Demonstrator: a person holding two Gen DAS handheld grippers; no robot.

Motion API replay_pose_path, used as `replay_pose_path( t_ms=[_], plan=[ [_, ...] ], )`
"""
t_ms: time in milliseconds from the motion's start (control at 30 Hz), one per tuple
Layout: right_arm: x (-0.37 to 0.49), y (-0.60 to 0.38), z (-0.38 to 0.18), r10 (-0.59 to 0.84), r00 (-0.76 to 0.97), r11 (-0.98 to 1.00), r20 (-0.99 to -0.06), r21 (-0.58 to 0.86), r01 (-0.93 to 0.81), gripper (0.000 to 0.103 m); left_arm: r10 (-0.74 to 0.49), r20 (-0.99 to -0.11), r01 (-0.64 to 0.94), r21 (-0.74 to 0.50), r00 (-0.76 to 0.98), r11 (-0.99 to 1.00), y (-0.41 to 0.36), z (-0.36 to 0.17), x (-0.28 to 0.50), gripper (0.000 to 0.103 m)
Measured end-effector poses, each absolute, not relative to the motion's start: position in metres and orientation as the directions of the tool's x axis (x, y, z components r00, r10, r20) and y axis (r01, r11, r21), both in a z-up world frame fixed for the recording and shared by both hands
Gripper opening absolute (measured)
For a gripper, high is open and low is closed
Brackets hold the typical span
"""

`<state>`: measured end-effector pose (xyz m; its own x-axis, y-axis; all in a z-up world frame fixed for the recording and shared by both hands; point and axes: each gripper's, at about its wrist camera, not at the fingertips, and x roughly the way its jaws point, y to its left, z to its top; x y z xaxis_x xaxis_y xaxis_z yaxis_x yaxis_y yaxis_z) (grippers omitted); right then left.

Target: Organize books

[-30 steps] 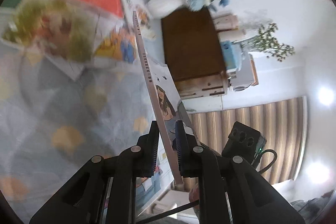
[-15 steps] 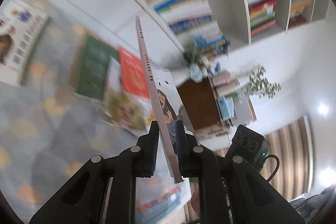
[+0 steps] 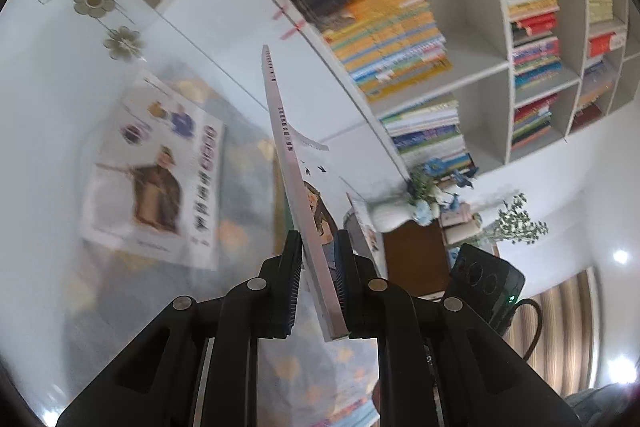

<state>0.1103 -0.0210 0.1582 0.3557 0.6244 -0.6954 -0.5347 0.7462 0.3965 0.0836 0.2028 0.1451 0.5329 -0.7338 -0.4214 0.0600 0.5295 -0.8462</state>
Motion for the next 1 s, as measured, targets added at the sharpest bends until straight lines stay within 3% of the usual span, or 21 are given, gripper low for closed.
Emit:
replay_pose_path(
  t_ms=[567,767,1000],
  plan=[
    [0.184,0.034,0.098,0.518,0.280,0.811,-0.809,0.360,-0.460,0.030,-0.715,-0.508,-0.059,-0.832,0.480,0.551,0.240,0.055,0.144,0.013],
    [0.189,0.038,0.085,0.524,0.248,0.807,-0.815,0.383,-0.449,0.030,-0.715,-0.510,-0.098,-0.840,0.478,0.534,0.248,0.037,0.144,0.011],
    [0.191,0.037,0.062,0.527,0.214,0.821,-0.822,0.428,-0.379,0.030,-0.659,-0.584,-0.156,-0.792,0.474,0.591,0.249,0.020,0.137,0.011]
  ],
)
